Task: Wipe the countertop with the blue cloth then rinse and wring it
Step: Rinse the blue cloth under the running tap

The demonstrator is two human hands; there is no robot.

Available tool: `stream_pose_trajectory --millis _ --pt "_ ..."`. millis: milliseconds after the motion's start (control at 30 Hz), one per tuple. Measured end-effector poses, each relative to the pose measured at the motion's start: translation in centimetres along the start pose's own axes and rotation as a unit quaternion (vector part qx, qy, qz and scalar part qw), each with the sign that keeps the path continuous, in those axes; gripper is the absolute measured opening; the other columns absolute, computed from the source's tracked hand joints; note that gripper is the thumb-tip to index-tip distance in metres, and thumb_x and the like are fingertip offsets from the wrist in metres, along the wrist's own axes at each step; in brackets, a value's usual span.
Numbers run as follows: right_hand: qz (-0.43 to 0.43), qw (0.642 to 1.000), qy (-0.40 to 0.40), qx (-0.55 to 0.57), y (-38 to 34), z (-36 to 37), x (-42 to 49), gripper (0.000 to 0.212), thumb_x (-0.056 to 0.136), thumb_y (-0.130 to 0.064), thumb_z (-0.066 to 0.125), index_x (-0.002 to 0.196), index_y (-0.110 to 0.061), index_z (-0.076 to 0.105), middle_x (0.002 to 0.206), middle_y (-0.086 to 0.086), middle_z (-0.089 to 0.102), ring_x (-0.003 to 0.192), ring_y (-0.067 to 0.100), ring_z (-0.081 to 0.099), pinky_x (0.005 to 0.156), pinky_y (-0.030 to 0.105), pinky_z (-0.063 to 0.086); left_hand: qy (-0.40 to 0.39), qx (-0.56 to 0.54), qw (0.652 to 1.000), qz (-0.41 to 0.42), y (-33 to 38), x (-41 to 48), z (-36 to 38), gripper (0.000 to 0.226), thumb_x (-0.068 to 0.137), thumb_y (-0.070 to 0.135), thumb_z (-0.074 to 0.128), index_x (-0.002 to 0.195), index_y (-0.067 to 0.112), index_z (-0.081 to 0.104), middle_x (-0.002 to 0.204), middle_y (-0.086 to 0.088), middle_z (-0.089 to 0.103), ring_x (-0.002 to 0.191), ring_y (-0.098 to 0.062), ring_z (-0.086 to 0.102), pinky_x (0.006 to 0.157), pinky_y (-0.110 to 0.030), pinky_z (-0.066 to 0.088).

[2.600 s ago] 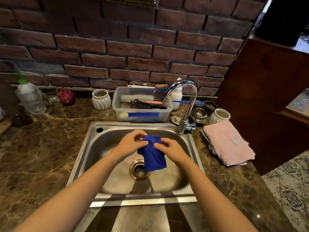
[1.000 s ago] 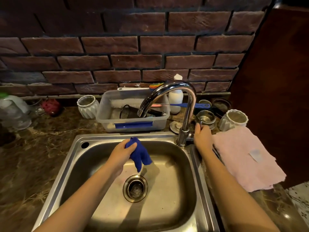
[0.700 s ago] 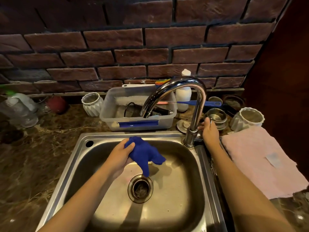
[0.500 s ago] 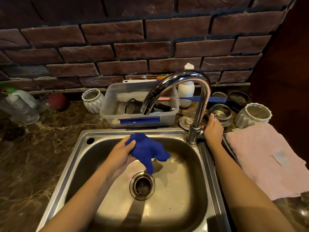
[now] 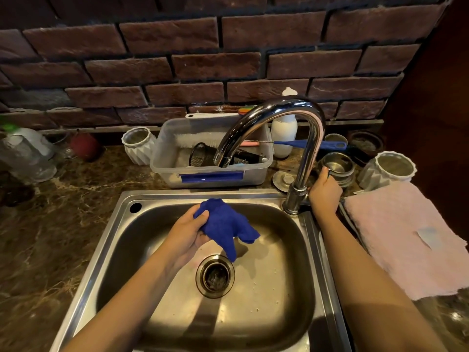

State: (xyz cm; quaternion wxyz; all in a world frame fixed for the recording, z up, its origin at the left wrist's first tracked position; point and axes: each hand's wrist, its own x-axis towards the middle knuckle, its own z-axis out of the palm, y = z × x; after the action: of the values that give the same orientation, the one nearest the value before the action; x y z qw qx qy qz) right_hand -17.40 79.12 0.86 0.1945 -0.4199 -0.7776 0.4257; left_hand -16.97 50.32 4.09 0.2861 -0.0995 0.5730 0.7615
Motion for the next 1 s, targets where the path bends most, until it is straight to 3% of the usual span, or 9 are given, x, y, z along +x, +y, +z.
stream_pose_trajectory --millis 233,567,767,1000 --pt "0.018 1.0 0.007 -0.009 -0.39 0.08 -0.07 0.053 0.102 -0.034 0.022 0.084 0.001 0.057 0.082 0.011 0.05 0.075 0.019 0.044 0.069 0.029 0.03 -0.004 0.0 1.0 0.004 -0.09 0.08 0.21 0.026 0.097 0.012 0.043 0.12 0.02 0.052 0.113 -0.01 0.064 0.097 -0.02 0.064 0.074 -0.029 0.056" --pt "0.047 0.999 0.019 -0.004 -0.59 0.13 -0.18 0.056 0.102 -0.036 0.022 0.096 0.006 0.059 0.106 0.024 0.061 0.081 0.022 0.044 0.071 0.03 0.032 -0.012 -0.022 1.0 0.0 -0.22 0.13 0.23 0.027 0.097 0.011 0.042 0.12 0.02 0.051 0.114 -0.01 0.063 0.099 -0.021 0.064 0.07 -0.028 0.057" --pt "0.078 0.996 0.031 -0.004 -0.88 0.22 -0.08 0.059 0.101 -0.039 0.022 0.098 0.005 0.061 0.108 0.024 0.061 0.088 0.029 0.052 0.072 0.032 0.034 -0.011 -0.028 1.0 -0.007 -0.48 0.29 0.27 0.025 0.096 0.012 0.043 0.117 0.022 0.052 0.114 -0.008 0.064 0.101 -0.021 0.065 0.077 -0.031 0.055" --pt "0.079 0.996 0.046 -0.01 -0.82 0.35 -0.09 0.059 0.101 -0.038 0.022 0.101 0.006 0.061 0.11 0.025 0.06 0.1 0.036 0.056 0.073 0.033 0.035 -0.009 -0.03 0.999 -0.01 -0.56 0.45 0.17 0.024 0.096 0.011 0.043 0.116 0.021 0.052 0.114 -0.009 0.064 0.1 -0.022 0.065 0.075 -0.031 0.057"
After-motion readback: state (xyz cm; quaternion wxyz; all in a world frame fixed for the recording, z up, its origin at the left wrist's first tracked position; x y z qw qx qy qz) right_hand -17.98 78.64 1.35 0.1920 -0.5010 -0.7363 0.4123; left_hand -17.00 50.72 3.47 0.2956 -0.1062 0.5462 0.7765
